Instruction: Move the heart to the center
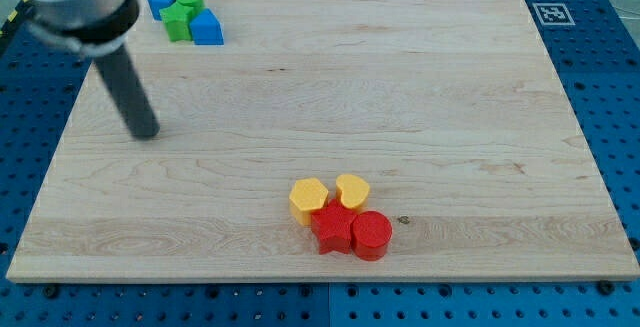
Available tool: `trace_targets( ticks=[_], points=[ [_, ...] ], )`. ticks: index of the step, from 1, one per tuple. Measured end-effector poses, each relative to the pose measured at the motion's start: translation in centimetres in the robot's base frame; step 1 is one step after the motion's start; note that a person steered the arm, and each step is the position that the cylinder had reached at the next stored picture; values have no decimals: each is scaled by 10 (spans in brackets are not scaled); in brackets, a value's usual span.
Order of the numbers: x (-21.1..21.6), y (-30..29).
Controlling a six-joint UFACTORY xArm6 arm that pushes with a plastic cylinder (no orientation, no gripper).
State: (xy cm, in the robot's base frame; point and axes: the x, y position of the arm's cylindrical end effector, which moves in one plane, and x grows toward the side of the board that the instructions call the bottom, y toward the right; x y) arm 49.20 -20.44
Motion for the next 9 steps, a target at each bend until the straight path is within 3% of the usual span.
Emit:
trace_targets(
  ticks=[1,2,3,5,6,7,9],
  points=[
    [79,28],
    [127,65],
    [127,70],
    [125,242],
    [101,277],
    [65,268],
    [54,228]
  ],
)
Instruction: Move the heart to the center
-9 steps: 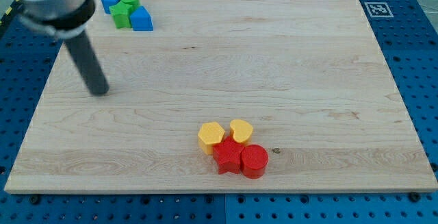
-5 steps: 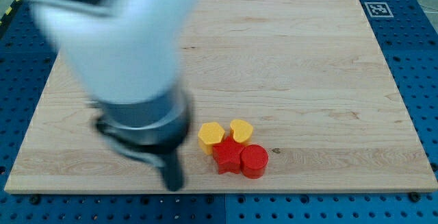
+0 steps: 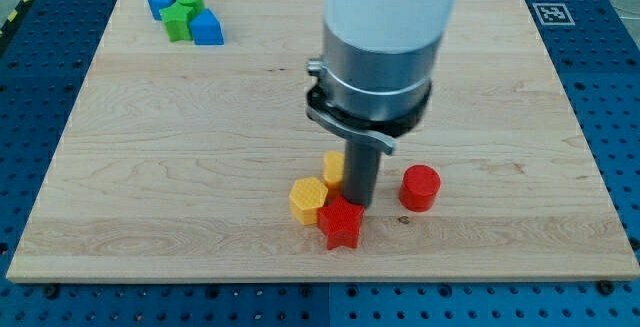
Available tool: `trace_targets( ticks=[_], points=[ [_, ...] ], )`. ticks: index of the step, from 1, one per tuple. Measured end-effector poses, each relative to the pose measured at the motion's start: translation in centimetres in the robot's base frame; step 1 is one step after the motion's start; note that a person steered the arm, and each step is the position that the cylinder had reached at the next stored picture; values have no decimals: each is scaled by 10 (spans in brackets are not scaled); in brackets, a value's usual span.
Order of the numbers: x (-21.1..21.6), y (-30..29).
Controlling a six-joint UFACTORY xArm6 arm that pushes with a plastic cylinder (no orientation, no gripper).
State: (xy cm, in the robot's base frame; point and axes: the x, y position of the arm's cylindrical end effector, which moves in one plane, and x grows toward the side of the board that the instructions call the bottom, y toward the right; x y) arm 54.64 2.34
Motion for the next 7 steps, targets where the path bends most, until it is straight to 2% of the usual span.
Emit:
trace_targets(
  ticks=[2,3,4,5,6,7],
  points=[
    [-96,-51],
    [-105,-62],
    [-82,-62],
    [-74,-96],
    [-111,-121],
    [-165,-121]
  ],
)
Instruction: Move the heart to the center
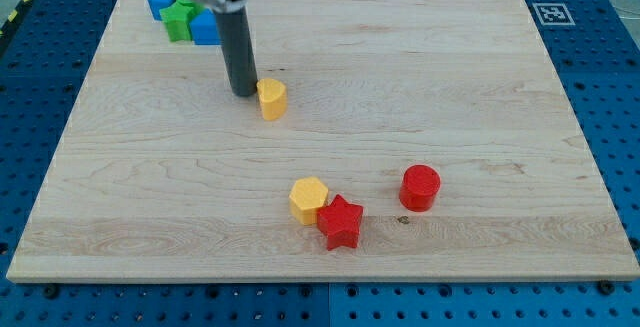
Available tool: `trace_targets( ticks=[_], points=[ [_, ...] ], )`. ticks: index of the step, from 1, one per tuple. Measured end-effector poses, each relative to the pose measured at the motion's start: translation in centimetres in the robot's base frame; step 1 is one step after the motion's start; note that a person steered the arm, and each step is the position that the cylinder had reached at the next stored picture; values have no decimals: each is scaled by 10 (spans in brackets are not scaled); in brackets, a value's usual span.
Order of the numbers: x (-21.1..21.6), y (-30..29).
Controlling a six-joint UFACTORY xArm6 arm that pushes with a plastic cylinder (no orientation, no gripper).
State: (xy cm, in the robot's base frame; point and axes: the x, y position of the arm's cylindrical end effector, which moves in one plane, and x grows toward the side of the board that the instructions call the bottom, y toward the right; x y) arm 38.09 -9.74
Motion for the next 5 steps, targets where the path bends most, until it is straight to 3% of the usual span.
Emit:
trace_targets(
  ticks=[2,3,4,5],
  points=[
    [56,-32],
    [68,-12],
    [39,55],
    [18,75]
  ],
)
